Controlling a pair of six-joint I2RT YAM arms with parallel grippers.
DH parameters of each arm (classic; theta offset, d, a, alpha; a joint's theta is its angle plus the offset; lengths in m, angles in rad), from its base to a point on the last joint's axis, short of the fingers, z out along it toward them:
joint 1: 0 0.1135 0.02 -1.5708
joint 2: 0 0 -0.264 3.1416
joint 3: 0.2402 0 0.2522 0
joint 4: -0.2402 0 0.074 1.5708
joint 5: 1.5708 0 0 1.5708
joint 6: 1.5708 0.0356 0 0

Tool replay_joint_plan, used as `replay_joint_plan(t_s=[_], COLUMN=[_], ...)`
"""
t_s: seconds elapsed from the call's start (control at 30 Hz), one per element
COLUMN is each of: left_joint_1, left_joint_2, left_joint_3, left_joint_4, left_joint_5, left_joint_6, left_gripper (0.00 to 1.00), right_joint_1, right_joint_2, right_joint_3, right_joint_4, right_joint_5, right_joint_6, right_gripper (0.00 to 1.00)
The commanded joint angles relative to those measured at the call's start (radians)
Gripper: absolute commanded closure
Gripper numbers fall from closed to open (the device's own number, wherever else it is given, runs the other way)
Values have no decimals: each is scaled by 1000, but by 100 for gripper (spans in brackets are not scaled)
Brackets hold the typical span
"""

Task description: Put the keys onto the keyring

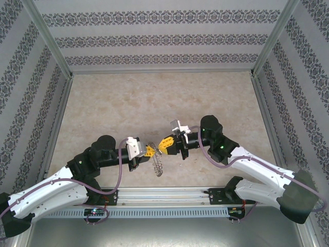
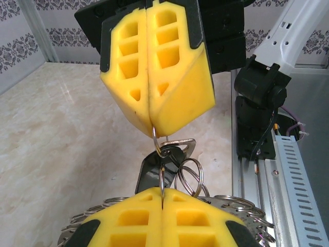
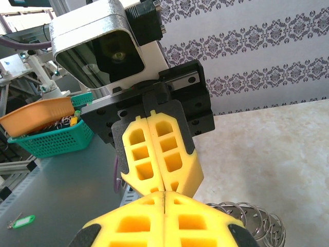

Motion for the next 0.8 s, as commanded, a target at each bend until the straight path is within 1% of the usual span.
replay_joint_plan(t_s=[0.0, 0.77], left_joint_1=[-9, -9], left_joint_2=[-12, -11], left_joint_3=[21, 15], left_joint_4=[58, 67], left_joint_5=[22, 31], left_joint_6=[23, 22], left_gripper=[100, 100], right_joint_1=[15, 23], right_joint_2=[5, 20], right_joint_3=[33, 36], right_joint_4=[21, 14], right_joint_5=[-19, -22], right_joint_6=[-26, -36], right_gripper=[100, 100])
